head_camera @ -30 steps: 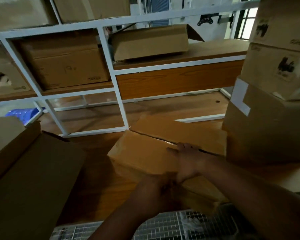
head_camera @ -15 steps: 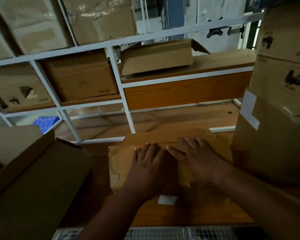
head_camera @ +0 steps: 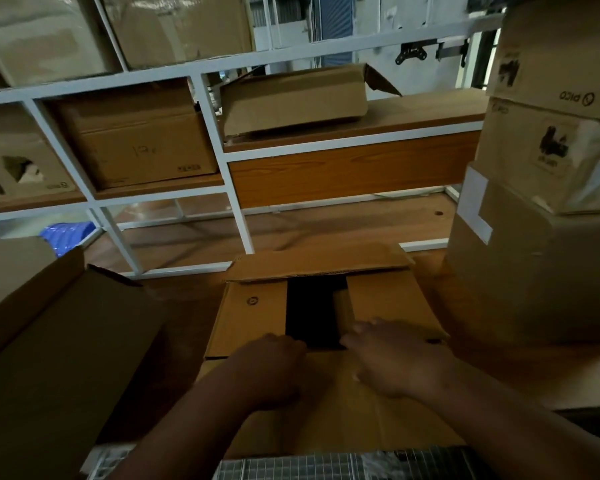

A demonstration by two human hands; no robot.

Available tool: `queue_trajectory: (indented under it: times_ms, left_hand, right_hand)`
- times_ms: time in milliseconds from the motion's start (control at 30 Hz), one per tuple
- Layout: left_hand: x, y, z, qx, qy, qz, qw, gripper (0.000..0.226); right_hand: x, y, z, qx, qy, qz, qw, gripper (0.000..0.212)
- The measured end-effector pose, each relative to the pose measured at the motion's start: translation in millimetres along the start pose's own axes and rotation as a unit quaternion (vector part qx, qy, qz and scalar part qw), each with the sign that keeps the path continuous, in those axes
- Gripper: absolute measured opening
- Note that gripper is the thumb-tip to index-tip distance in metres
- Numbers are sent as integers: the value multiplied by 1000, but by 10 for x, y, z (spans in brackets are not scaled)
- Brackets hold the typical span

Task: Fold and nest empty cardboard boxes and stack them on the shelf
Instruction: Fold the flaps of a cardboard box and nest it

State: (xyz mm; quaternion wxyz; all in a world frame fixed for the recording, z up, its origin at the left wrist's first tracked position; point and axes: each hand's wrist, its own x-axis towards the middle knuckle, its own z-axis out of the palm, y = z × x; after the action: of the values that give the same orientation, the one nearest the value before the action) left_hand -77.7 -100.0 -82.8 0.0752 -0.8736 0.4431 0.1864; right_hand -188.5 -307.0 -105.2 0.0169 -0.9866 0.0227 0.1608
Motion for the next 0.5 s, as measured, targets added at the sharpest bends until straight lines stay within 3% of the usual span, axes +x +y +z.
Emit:
queue_trajectory:
  times_ms: [100, 167, 267, 400, 500]
  left_hand:
    - [297, -21, 313, 19, 54, 10, 998, 31]
    - [495, -49, 509, 57, 100, 15, 993, 19]
    - [691, -135, 672, 106, 160, 31, 981, 10]
    - [754, -203, 710, 115, 187, 61, 974, 12]
    - [633, -171, 751, 82, 181, 99, 975, 13]
  right_hand:
    - [291, -27, 297, 49, 26, 24, 998, 54]
    - [406, -46, 414, 81, 34, 28, 996, 41]
    - [502, -98, 522, 31, 72, 6, 997, 20]
    - [550, -85, 658, -16, 124, -12, 992, 11]
    - [371, -121, 589, -27, 94, -54, 994, 16]
